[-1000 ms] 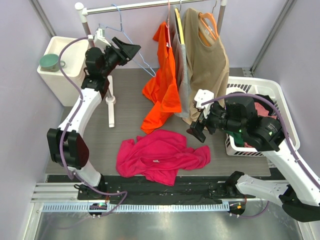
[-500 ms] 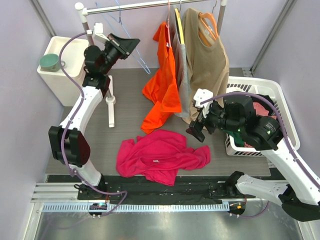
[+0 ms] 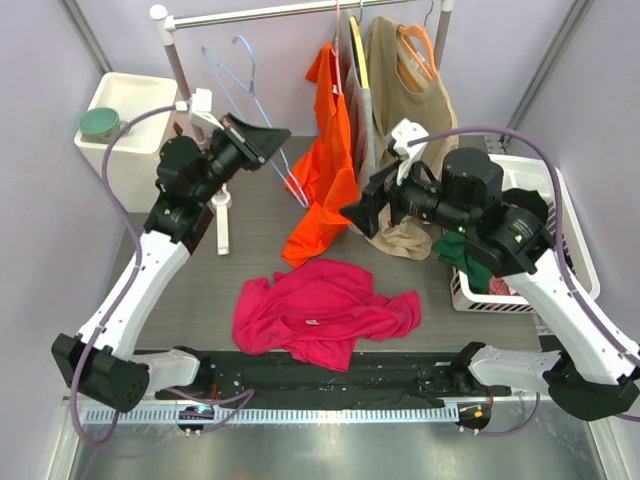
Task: Place the t-shirt on the hanger
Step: Pick up the hanger from the clothesline.
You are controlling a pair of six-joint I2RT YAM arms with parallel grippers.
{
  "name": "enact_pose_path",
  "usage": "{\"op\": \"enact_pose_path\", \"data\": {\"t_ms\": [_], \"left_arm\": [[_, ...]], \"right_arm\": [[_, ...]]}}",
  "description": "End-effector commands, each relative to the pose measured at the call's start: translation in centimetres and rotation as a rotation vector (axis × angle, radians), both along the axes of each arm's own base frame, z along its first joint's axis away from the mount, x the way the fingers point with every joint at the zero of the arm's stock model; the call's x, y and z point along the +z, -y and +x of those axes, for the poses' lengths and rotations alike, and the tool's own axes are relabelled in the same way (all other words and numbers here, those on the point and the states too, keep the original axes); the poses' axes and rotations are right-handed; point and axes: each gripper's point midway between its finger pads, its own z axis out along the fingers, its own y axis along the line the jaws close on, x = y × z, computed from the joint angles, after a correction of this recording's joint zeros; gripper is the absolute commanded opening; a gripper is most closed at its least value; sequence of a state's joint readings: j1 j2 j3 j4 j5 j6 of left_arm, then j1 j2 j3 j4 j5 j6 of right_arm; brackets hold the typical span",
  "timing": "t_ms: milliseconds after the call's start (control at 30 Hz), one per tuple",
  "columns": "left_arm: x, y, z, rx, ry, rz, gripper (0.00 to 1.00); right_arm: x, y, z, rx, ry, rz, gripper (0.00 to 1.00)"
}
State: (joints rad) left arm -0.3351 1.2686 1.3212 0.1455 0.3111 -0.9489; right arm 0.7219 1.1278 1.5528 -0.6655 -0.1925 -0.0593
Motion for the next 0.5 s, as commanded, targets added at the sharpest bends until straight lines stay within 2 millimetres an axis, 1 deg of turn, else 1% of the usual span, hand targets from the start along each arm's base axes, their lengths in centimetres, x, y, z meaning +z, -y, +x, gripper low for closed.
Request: {"op": "enact_pose_path", "data": {"t_ms": [0, 33, 67, 100, 133, 167, 233, 300, 333, 367, 400, 467], "left_arm": [[-4.3, 0.9, -2.1, 0.022, -0.118, 0.097, 0.00], [-4.7, 1.0, -2.5, 0.016, -0.131, 0.105, 0.00], [-4.9, 1.0, -2.7, 0.014, -0.130, 0.113, 0.00], [-5.0, 0.8, -2.8, 0.018, -0.133, 0.119, 0.00], [-5.3, 0.7, -3.1, 0.017, -0.139, 0.129, 0.00], [-5.4, 0.7, -3.2, 0.014, -0.140, 0.134, 0.00], [-5.5, 0.5, -3.7, 0.009, -0.136, 0.143, 0.00], [-5.8, 0.6, -3.9, 0.002, -0.137, 0.151, 0.00], [-6.0, 0.6, -4.1, -0.001, -0.140, 0.152, 0.00], [-6.1, 0.6, -4.1, 0.000, -0.143, 0.153, 0.00], [-6.2, 0.7, -4.2, -0.006, -0.145, 0.152, 0.01], [-6.4, 0.9, -4.2, -0.013, -0.151, 0.152, 0.01]], "right_arm": [[6.3, -3.3, 1.7, 0.006, 0.022, 0.332, 0.95], [7.3, -4.2, 2.0, 0.024, 0.029, 0.369, 0.95], [6.0, -5.8, 3.1, 0.032, -0.019, 0.355, 0.94], [5.5, -6.9, 3.4, 0.055, -0.048, 0.348, 0.94], [5.9, -7.5, 3.6, 0.064, -0.050, 0.344, 0.94], [4.6, -8.8, 4.3, 0.071, -0.079, 0.317, 0.94], [3.5, -9.6, 4.8, 0.076, -0.087, 0.295, 0.94], [2.0, -10.5, 4.9, 0.083, -0.105, 0.266, 0.94], [1.0, -10.9, 4.9, 0.090, -0.110, 0.246, 0.93], [0.6, -11.1, 4.8, 0.093, -0.108, 0.237, 0.93], [-0.5, -11.7, 4.6, 0.101, -0.116, 0.218, 0.93], [-1.6, -12.2, 4.7, 0.102, -0.118, 0.194, 0.92]]}}
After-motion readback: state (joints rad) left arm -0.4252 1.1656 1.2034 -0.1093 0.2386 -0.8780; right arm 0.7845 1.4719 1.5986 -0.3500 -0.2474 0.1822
